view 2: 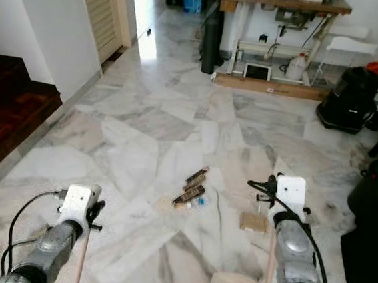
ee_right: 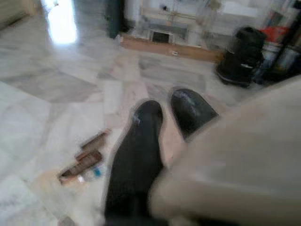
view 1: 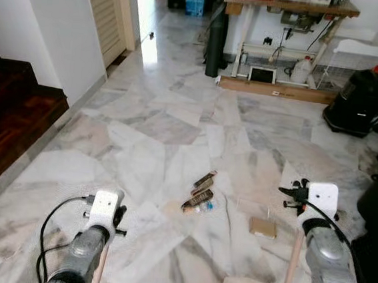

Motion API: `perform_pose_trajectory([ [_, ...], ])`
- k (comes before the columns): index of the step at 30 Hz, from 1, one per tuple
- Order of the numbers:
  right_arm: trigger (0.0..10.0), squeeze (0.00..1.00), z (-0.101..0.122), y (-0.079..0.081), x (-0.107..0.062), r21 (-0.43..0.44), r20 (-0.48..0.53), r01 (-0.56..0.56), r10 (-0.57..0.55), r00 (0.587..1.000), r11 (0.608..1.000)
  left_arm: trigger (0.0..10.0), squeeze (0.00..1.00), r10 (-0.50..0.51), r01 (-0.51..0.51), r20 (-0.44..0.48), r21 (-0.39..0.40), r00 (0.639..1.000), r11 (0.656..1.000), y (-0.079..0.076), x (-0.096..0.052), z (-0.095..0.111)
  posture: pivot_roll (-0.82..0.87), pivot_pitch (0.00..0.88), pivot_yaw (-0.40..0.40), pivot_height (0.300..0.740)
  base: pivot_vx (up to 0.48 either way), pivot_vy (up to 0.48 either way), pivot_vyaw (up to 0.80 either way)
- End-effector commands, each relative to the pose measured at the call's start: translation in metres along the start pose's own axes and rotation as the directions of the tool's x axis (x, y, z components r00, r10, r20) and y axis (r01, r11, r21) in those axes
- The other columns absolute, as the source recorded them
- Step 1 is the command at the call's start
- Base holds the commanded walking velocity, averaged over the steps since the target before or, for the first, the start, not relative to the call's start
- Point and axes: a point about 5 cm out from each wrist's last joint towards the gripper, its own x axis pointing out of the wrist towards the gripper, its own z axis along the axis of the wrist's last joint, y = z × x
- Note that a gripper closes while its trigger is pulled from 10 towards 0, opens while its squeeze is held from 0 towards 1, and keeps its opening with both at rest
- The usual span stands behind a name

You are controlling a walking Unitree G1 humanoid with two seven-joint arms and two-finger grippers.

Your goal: Sweep floor

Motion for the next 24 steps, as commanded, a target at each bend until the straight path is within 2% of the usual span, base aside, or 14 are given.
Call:
perform_pose_trajectory([
  [1,10.0,0.0,0.0033,0.0021,0.0007,-0.001,0.013,-0.007,0.007,1.0,1.0,10.0,0.0,-0.004,-0.014,-0.17,-0.108,0.985,0.994,-0.0068,-0.0162,-0.0413,-0.2,0.0,-0.024,0.74,-0.345,0.0,0.0],
  [8,10.0,0.0,0.002,0.0012,-0.0009,0.04,0.018,0.009,-0.01,1.0,0.999,10.0,0.0,0.001,-0.02,-0.166,-0.113,0.986,0.993,-0.0067,-0.0157,-0.0403,-0.2,0.0,-0.022,0.74,-0.35,0.0,0.0],
  [24,10.0,0.0,0.002,0.0025,-0.0021,0.026,0.019,-0.012,0.011,1.0,1.0,10.0,0.0,-0.009,-0.012,-0.162,-0.125,0.987,0.992,-0.0105,-0.0147,-0.0391,-0.21,0.0,-0.012,0.74,-0.37,0.0,0.0],
])
